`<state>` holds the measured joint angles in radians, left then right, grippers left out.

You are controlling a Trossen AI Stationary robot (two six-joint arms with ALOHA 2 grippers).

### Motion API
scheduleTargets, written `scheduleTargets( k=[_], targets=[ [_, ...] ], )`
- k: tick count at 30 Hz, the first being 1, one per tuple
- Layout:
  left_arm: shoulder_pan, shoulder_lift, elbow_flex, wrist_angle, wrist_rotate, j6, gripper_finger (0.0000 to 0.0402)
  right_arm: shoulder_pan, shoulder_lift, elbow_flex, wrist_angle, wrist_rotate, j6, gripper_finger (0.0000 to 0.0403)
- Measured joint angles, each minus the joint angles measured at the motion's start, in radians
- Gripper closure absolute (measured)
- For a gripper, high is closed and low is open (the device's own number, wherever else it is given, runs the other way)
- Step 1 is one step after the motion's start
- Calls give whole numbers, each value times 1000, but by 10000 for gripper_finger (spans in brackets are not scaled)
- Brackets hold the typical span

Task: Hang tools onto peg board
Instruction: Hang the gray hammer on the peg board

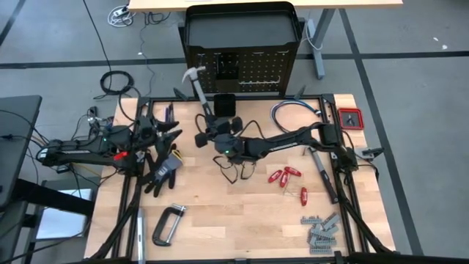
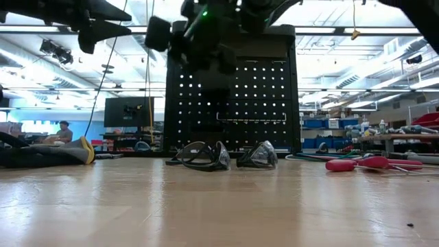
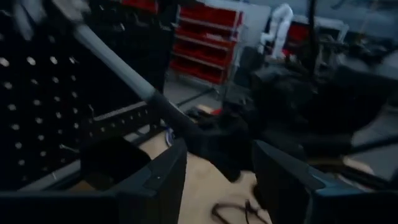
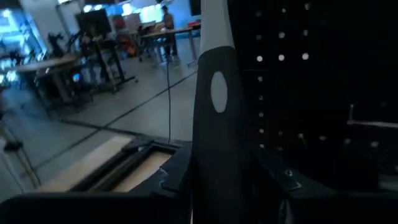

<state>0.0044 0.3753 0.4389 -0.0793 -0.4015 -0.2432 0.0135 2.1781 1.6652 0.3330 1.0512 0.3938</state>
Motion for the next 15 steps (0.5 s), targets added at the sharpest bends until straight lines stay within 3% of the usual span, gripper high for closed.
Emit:
scheduleTargets(
  k=[8,15],
  targets=[
    [0,-44,37,-156,17,68,214,26,47,68,19,66,55,281],
    [0,-63,79,-221,14,111,214,50,45,68,122,146,-2,281]
  ],
)
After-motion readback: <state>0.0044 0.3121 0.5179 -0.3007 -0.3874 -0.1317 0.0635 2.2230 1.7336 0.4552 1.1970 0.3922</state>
